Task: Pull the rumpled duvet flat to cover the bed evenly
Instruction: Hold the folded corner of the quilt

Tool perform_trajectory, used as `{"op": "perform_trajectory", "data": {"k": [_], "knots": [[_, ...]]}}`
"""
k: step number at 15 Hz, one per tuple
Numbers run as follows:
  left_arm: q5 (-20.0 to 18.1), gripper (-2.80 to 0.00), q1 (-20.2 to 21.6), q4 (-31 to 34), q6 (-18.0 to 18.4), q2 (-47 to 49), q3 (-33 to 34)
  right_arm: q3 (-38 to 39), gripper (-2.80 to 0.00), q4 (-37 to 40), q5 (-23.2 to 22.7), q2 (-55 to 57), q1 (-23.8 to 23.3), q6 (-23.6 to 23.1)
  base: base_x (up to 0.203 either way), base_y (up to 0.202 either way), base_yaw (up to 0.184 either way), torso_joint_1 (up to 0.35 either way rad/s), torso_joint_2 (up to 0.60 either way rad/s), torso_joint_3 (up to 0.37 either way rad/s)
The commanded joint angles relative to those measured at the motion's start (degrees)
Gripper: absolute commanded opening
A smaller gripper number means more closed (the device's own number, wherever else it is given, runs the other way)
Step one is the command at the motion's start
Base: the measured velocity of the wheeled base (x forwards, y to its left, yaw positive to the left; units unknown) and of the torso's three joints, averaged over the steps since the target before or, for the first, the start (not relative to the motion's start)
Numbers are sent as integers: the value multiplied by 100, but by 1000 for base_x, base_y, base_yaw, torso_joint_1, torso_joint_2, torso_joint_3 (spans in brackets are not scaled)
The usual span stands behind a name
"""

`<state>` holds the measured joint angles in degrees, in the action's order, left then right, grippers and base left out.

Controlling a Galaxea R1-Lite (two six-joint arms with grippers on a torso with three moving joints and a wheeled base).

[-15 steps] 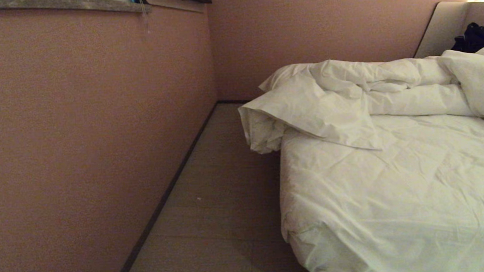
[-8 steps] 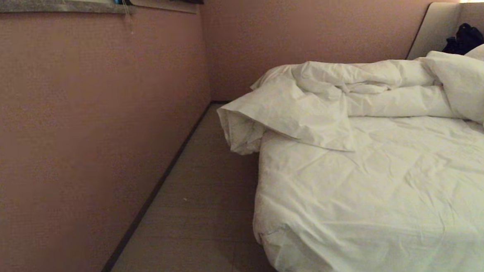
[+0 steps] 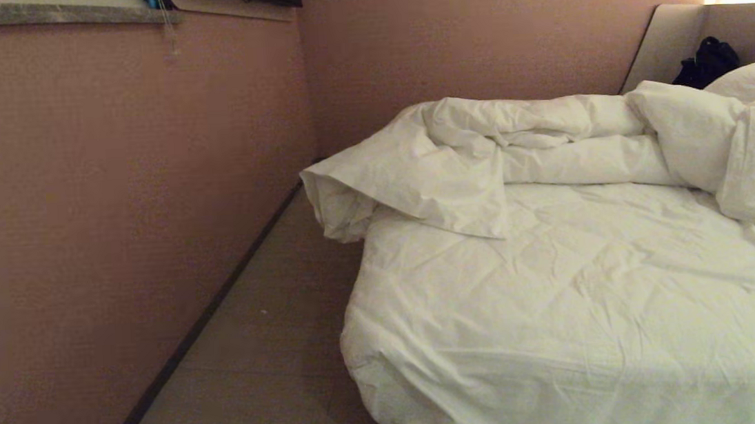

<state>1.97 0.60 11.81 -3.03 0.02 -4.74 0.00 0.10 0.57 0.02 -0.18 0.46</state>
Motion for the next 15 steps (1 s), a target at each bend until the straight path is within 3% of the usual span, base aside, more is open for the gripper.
{"op": "perform_trajectory", "data": {"k": [1, 15], "knots": [[4, -280, 2, 5, -4, -2, 0, 0, -280, -1, 4, -2, 1, -1, 0, -193, -2, 2, -1, 0], [-4, -280, 2, 5, -4, -2, 0, 0, -280, -1, 4, -2, 1, 7, 0, -193, 1, 3, 3, 3]]}}
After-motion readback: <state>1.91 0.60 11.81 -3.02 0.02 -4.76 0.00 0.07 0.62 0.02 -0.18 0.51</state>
